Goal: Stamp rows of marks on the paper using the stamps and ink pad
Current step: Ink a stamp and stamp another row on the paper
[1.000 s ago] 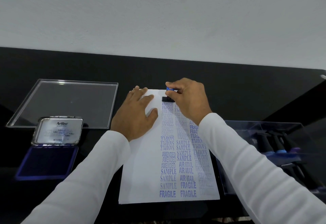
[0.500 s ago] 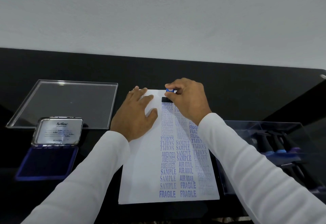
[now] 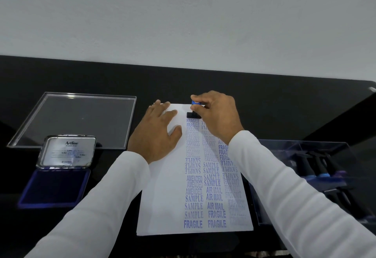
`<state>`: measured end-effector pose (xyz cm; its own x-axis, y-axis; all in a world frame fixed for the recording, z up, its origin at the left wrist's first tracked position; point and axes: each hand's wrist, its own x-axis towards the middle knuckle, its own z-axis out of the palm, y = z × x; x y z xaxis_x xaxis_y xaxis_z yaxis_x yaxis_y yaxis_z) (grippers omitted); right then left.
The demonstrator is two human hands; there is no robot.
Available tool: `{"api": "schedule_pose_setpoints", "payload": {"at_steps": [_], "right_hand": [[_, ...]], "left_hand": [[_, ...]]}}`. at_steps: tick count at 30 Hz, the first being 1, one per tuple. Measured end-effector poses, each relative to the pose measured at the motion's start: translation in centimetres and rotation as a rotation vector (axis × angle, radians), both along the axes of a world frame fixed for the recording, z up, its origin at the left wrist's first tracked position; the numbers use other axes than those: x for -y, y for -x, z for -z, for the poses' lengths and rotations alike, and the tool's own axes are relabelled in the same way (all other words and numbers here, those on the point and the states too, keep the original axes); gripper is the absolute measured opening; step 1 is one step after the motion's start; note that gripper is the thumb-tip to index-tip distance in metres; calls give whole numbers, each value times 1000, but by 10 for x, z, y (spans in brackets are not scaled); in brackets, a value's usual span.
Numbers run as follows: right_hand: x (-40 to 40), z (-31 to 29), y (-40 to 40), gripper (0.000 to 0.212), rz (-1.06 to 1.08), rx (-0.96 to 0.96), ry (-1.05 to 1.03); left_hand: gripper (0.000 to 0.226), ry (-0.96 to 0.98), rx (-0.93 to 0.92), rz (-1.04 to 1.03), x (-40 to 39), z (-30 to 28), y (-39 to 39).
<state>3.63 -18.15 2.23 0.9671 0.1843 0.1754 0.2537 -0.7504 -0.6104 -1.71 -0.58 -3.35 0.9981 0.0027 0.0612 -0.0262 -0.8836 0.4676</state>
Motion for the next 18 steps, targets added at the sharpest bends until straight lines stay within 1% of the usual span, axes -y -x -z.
{"api": "schedule_pose_setpoints", "payload": {"at_steps": [5,13,18], "right_hand": [[0,2,0,29,0,11,-5],[0,5,0,17,-19,13,-7],[0,4,0,21,-9,14,-3]], "left_hand": [[59,4,-5,-3,1,-1,0],[59,-6,-4,-5,0,0,0],[59,-6,-4,-4,1,-1,0]]}}
